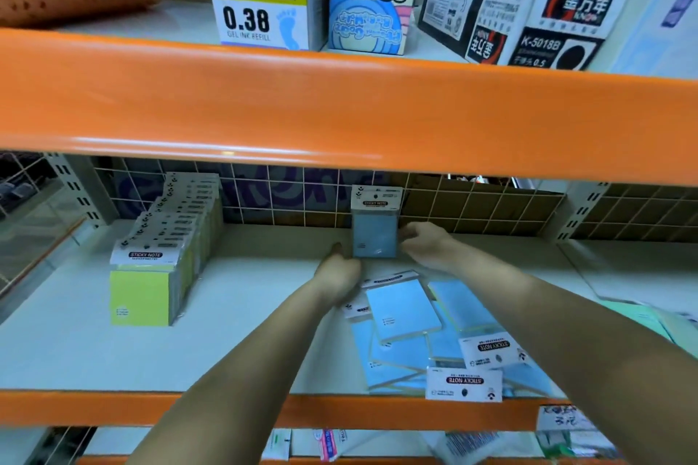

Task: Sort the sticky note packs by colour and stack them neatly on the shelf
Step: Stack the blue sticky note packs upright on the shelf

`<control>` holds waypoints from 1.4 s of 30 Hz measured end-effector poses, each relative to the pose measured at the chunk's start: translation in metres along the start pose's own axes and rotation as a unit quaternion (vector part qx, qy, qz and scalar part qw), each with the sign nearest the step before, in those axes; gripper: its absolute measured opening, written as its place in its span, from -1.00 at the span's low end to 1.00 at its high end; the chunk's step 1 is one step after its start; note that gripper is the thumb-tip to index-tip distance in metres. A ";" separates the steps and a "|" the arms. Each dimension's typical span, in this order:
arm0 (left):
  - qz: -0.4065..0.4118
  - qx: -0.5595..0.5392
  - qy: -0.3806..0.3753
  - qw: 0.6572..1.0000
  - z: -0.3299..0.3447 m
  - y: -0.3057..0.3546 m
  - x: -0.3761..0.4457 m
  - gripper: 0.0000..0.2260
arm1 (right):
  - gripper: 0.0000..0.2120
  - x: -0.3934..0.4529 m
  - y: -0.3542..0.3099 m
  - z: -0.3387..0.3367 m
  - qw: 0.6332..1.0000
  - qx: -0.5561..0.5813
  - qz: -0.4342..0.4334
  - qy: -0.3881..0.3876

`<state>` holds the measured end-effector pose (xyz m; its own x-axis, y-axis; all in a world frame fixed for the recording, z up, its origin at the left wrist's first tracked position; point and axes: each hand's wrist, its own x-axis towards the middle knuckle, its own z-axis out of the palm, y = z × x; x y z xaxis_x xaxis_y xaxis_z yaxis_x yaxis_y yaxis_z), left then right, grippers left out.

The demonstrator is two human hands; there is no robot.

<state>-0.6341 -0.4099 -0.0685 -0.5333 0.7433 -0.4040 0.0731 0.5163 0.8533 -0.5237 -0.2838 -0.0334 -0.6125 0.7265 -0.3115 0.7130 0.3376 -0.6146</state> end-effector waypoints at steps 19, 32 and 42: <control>-0.042 0.145 0.058 0.987 0.026 -0.007 -0.057 -0.83 | -0.72 -0.068 0.033 0.000 0.985 -0.163 -0.059 0.010; -0.020 -0.161 0.059 0.985 0.027 -0.009 -0.056 -0.96 | -0.66 -0.068 0.034 -0.003 1.000 0.016 0.012 0.001; 0.007 -0.203 0.064 0.977 0.010 0.006 -0.054 -0.92 | -0.74 -0.062 0.013 -0.005 0.997 0.078 -0.004 0.018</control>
<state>-0.5968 -0.4426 -0.0451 -0.6372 0.6765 -0.3692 -0.2458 0.2756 0.9293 -0.4748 -0.3213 -0.0189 -0.6041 0.7454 -0.2816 0.6443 0.2489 -0.7232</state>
